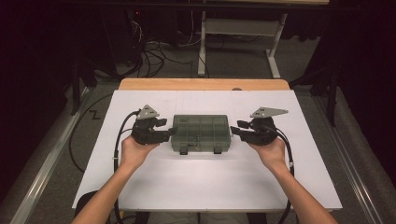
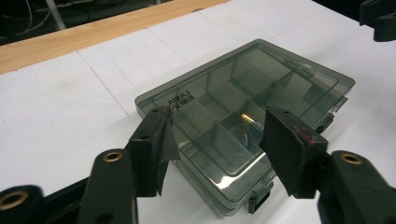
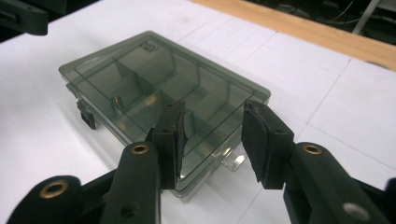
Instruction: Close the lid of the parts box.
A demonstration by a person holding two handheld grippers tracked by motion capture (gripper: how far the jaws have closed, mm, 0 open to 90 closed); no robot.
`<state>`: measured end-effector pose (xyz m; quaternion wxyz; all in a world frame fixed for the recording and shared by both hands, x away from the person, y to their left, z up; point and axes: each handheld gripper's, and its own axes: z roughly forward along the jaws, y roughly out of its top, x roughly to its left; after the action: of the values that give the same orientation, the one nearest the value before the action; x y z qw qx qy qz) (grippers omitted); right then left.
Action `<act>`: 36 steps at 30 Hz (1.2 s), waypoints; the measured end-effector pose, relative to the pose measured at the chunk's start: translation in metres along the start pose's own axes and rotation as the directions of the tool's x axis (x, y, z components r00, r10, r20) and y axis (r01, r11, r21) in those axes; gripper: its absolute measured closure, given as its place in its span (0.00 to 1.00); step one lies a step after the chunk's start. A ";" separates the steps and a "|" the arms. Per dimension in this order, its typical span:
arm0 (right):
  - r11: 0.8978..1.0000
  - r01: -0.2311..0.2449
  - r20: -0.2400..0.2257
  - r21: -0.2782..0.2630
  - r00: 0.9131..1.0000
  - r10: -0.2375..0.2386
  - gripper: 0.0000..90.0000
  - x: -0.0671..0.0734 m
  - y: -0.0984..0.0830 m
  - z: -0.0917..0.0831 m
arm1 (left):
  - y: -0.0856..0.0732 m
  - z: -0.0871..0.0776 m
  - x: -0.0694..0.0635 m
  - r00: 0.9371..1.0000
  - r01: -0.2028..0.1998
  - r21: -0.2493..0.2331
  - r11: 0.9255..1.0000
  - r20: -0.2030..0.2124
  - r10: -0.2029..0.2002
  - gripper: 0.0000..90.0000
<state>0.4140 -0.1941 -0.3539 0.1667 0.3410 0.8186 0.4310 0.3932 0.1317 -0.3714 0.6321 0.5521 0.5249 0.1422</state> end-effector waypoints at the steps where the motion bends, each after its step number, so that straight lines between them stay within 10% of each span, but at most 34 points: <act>1: 1.000 -0.002 0.005 -0.009 1.000 0.002 0.68 0.000 0.000 -0.002 | 0.001 -0.001 0.000 1.000 0.008 -0.008 1.000 0.001 -0.008 0.46; 36: 0.986 0.004 0.042 -0.164 0.999 0.003 0.53 -0.005 -0.049 -0.052 | -0.009 -0.044 0.008 1.000 0.015 -0.108 0.994 0.025 -0.012 0.39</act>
<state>0.3677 -0.2481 -0.3645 0.2116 0.3350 0.7768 0.4895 0.3568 0.1581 -0.3764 0.6683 0.5150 0.5125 0.1595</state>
